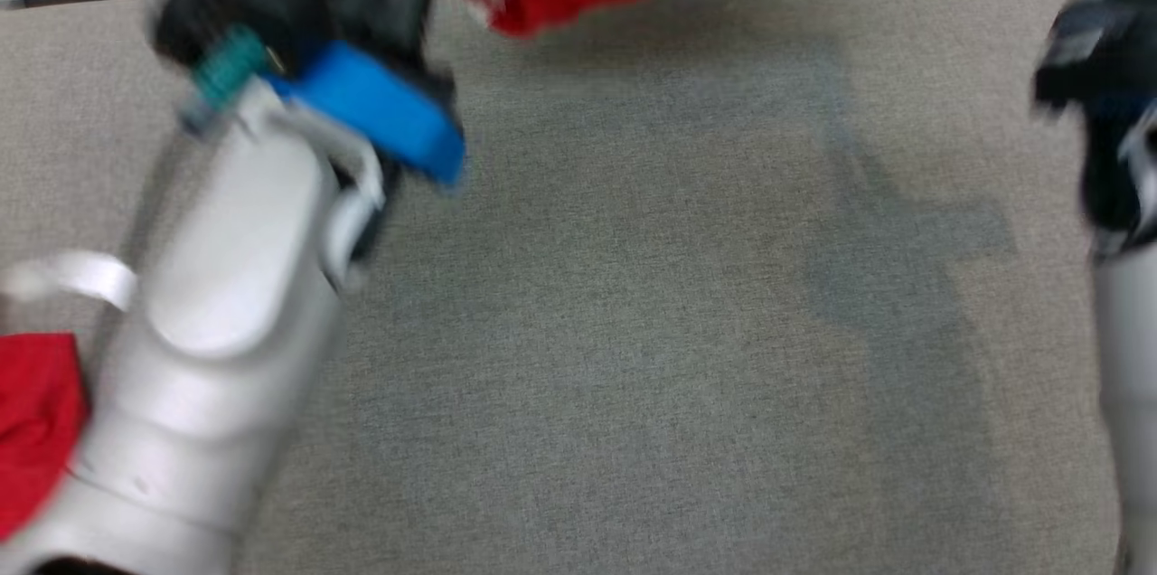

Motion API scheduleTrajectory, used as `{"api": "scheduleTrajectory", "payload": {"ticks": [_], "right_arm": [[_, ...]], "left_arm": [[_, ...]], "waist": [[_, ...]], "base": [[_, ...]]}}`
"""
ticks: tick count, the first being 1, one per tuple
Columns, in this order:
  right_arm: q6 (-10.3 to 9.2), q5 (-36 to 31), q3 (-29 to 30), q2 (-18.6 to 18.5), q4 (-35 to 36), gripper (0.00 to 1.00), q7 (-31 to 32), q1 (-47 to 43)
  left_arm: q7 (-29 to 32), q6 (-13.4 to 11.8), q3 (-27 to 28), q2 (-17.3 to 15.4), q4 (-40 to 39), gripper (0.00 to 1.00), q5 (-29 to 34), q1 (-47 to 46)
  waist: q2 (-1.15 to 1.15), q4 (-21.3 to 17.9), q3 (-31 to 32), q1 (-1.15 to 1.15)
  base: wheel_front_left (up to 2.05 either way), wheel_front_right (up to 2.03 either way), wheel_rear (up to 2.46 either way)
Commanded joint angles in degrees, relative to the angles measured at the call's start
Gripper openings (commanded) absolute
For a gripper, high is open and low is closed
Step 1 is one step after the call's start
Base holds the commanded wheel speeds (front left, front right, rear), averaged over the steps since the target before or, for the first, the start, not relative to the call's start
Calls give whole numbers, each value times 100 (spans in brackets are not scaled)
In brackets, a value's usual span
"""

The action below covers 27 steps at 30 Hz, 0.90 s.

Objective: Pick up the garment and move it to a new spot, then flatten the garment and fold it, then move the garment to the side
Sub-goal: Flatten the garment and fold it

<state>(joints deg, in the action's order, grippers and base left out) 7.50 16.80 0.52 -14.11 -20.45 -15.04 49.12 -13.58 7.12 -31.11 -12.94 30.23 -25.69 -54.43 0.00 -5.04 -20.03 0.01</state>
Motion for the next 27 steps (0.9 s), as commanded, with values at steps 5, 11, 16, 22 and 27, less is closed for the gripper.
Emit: {"api": "scheduleTrajectory", "payload": {"ticks": [5, 11, 16, 22, 27], "right_arm": [[-2, 116, 33, 163, -633, 0, -19, -1706], [-2, 103, 308, 410, -1185, 0, -20, -2949], [-3, 60, 474, 561, -1200, 0, -20, -3431], [-3, 31, 567, 700, -1061, 0, -20, -3870], [-5, 102, 592, 818, -994, 0, -21, -4374]], "left_arm": [[-52, 37, -749, 287, 696, 0, -794, 1446], [-9, 37, -1640, 407, 1184, 0, -1787, 2745], [-61, 39, -1988, 351, 1379, 0, -2233, 3408], [-120, 36, -2070, 183, 1402, 0, -2434, 3717], [-145, 25, -1862, 94, 1241, 0, -2389, 3935]], "waist": [[0, -33, 73, -1], [0, -20, 308, -1], [0, -1, 641, -1], [0, 138, 1079, -1], [0, 267, 1416, -1]], "base": [[0, 0, 0], [0, 0, 0], [0, 0, 0], [0, 0, 0], [0, 0, 0]]}}
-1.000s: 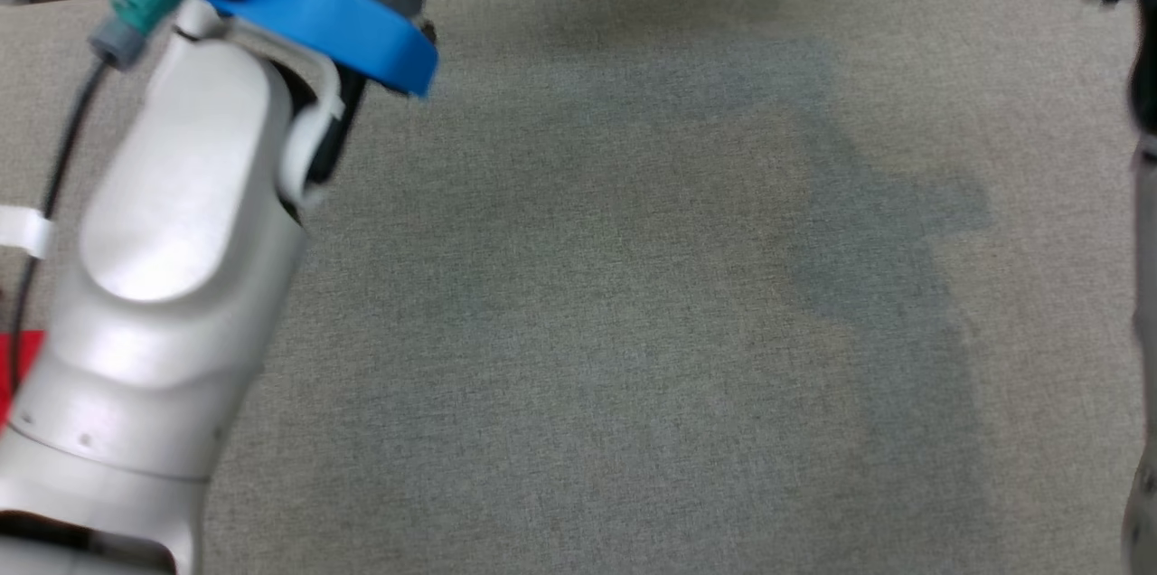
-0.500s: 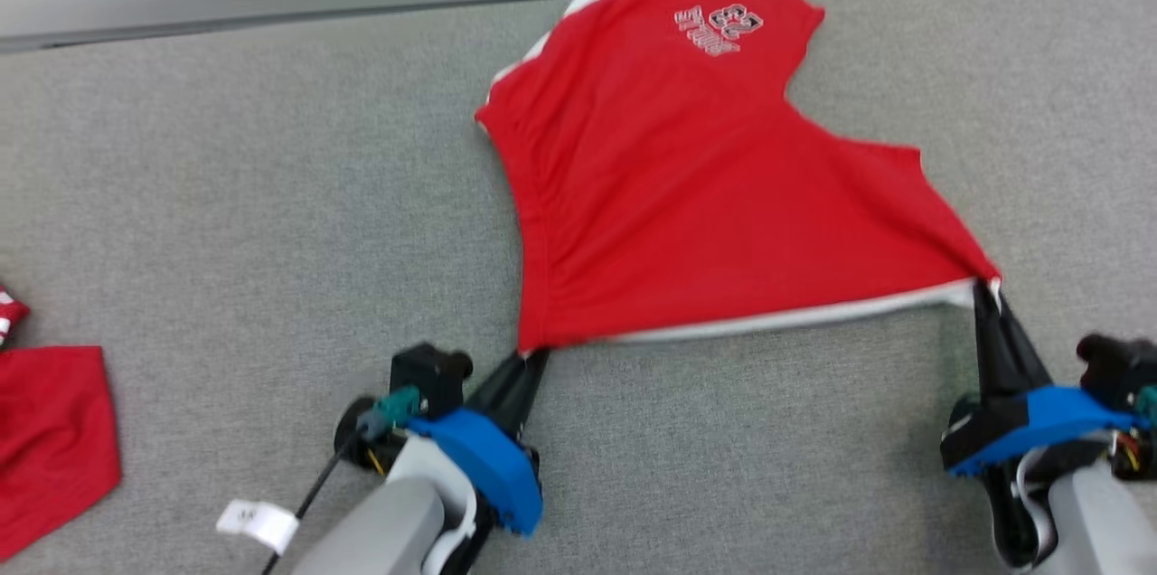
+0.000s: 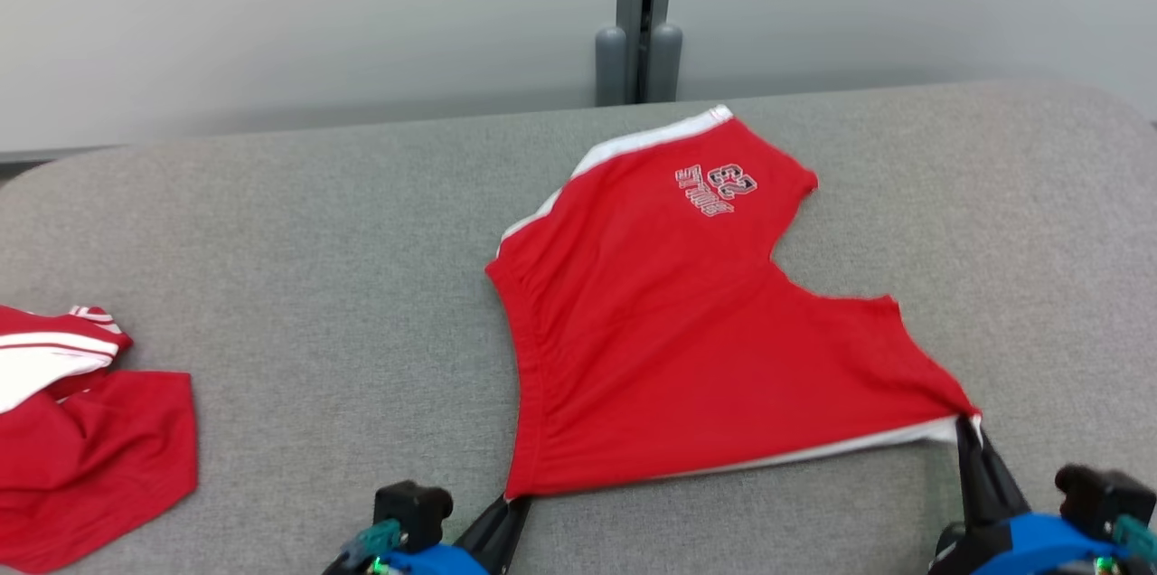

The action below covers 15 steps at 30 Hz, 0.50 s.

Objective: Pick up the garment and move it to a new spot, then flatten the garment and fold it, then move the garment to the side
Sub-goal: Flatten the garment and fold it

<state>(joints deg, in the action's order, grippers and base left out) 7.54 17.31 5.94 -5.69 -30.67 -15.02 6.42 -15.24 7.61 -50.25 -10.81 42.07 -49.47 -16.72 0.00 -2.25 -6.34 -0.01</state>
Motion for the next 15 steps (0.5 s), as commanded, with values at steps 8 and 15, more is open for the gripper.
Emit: {"api": "scheduleTrajectory", "payload": {"ticks": [8, 15], "right_arm": [[-11, 87, 65, 69, 221, 0, -23, -744], [-13, 212, 253, 110, 523, 0, -28, -1083]], "left_arm": [[17, -23, 345, -243, -180, 0, 166, 652], [15, -25, 492, -290, -350, 0, 435, 874]], "waist": [[0, 84, 329, 1], [0, 260, 380, 1]], "base": [[0, 0, 0], [0, 0, 0]]}}
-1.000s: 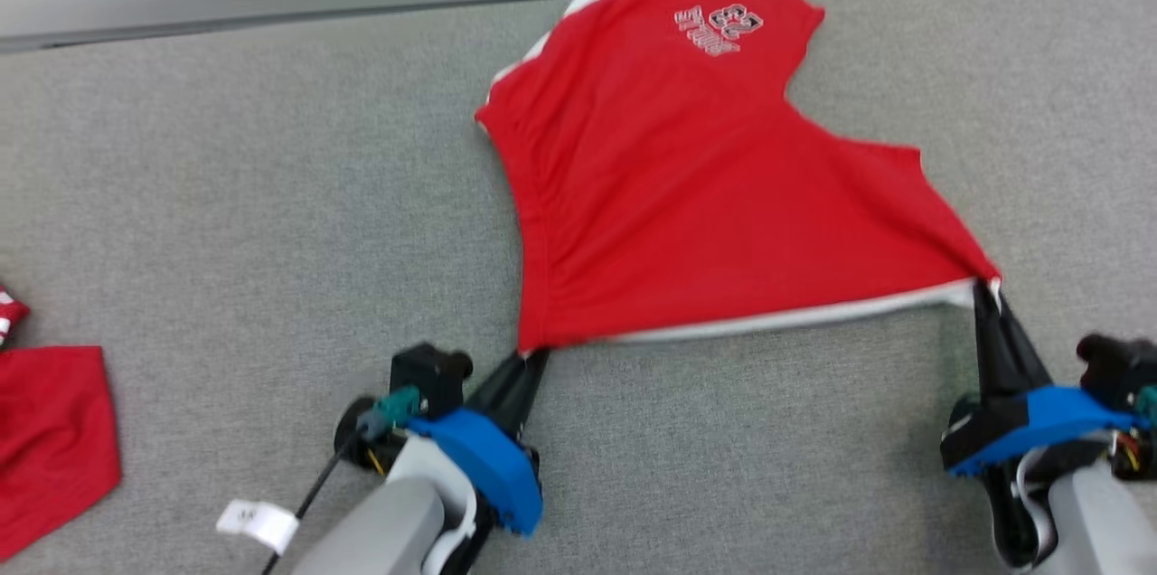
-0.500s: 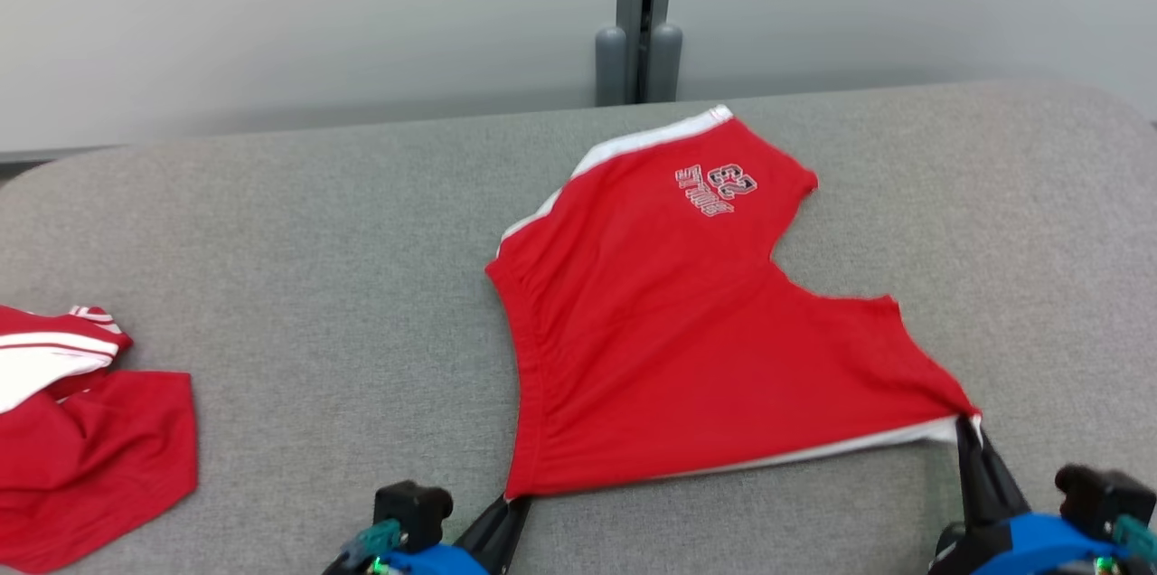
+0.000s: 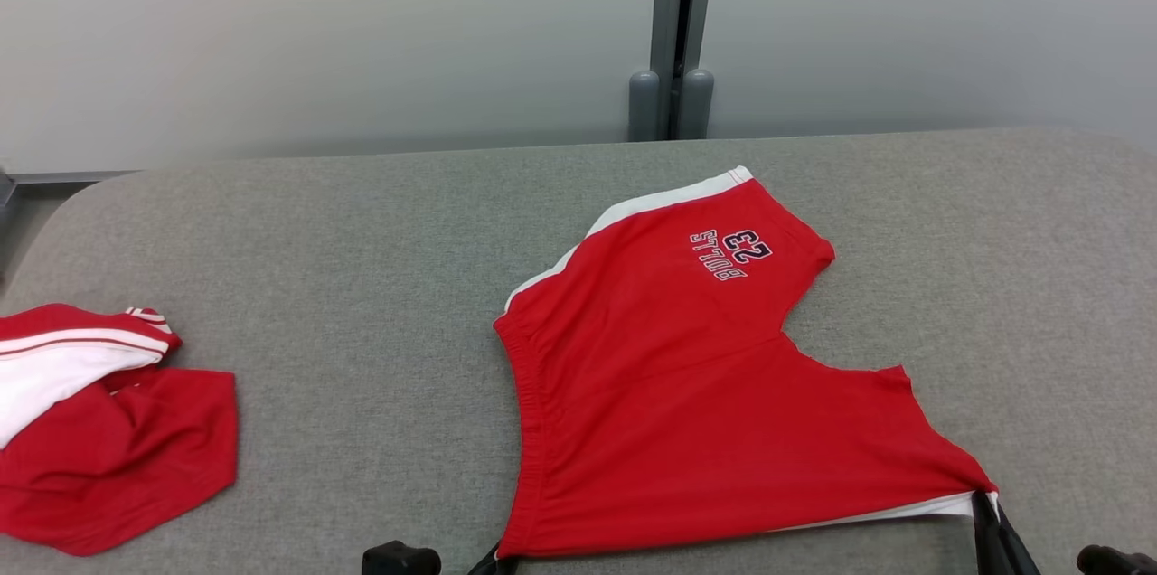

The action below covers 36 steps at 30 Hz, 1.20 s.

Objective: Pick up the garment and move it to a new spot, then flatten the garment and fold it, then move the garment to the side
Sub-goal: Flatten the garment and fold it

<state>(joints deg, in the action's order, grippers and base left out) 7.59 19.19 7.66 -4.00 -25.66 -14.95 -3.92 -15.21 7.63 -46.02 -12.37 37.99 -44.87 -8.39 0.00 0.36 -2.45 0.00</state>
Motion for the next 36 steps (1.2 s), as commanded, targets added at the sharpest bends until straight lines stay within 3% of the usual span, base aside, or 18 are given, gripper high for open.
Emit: {"api": "scheduleTrajectory", "payload": {"ticks": [1, 9, 16, 24, 30, 36], "right_arm": [[-18, 25, 91, -56, 48, 0, -34, -70], [-17, 67, -15, -21, 262, 0, -35, -108], [-11, 300, -120, -14, 436, 0, -33, 511], [-10, 248, -355, -459, 225, 0, -29, 1917], [-10, 171, -493, -871, -278, 0, -29, 3003], [-11, -35, -867, -1188, -922, 0, -29, 3998]], "left_arm": [[12, -27, 56, -142, 44, 0, 15, 24], [10, -25, 141, -120, -205, 0, 178, -8], [5, -23, -106, -60, -668, 0, 187, -427], [6, -23, 21, 104, -1208, 0, 317, -1157], [6, -23, 209, 297, -1543, 0, 390, -1573], [5, -23, 255, 586, -1480, 0, 64, -2095]], "waist": [[0, 25, -8, 0], [0, 82, -22, 0], [0, 154, -351, 0], [0, 464, -912, 0], [0, 767, -1293, 0], [0, 978, -1708, 0]], "base": [[0, 0, 0], [0, 0, 0], [0, 0, 0], [0, 0, 0], [0, 0, 0], [0, 0, 0]]}}
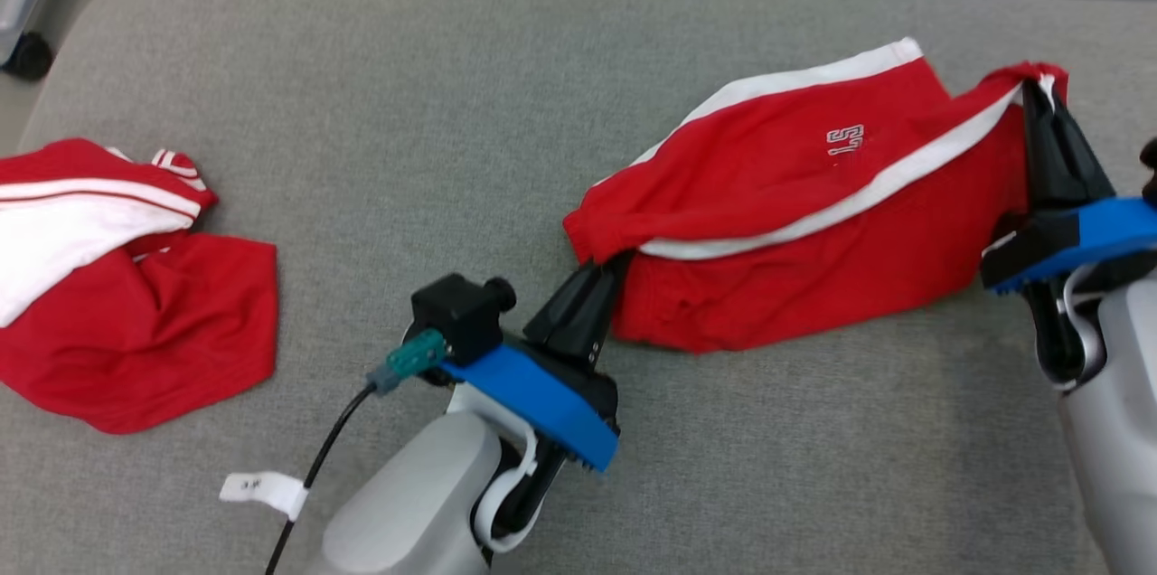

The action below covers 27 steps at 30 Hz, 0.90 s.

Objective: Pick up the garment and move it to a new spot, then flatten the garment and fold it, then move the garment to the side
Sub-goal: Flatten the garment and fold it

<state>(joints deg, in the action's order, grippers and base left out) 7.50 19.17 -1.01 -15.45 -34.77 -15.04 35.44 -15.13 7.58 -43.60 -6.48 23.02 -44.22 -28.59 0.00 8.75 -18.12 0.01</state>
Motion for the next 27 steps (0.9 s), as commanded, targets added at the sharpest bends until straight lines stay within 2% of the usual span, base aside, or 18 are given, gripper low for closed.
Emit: {"api": "scheduleTrajectory", "payload": {"ticks": [1, 7, 14, 17, 19, 20, 21, 22, 27], "right_arm": [[-1, -63, -61, -67, -133, 0, -20, 230], [-2, -275, -343, -198, -780, 0, -20, 1092], [-2, -528, -282, -291, -1185, 0, -20, 1672], [-2, -652, -252, -296, -1270, 0, -20, 1785], [-2, -752, -233, -299, -1305, 100, -20, 1826], [-2, -786, -222, -292, -1317, 100, -20, 1815], [-2, -831, -194, -291, -1312, 100, -20, 1804], [-2, -879, -180, -291, -1277, 100, -20, 1781], [-2, -1134, -118, -260, -966, 100, -20, 1468]], "left_arm": [[-3, -18, 15, 33, 60, 0, -22, -184], [-2, -17, 303, 265, 607, 0, -127, -682], [-3, -17, 688, 353, 1026, 0, -58, -888], [-2, -17, 612, 358, 978, 0, -191, -875], [-3, -17, 572, 356, 975, 0, -234, -873], [-2, -17, 590, 353, 995, 36, -246, -864], [-2, -17, 613, 353, 1011, 91, -239, -850], [-2, -17, 639, 353, 1046, 100, -229, -822], [-2, -140, 839, 357, 1085, 100, 34, -630]], "waist": [[0, 162, -209, -1], [0, 260, -645, -1], [0, 350, -920, -1], [0, 374, -980, -1], [0, 392, -1003, -1], [0, 399, -1006, -1], [0, 402, -1006, -1], [0, 401, -1006, -1], [0, 360, -942, -1]], "base": [[0, 0, 0], [0, 0, 0], [0, 0, 0], [0, 0, 0], [0, 0, 0], [0, 0, 0], [0, 0, 0], [0, 0, 0], [0, 0, 0]]}}
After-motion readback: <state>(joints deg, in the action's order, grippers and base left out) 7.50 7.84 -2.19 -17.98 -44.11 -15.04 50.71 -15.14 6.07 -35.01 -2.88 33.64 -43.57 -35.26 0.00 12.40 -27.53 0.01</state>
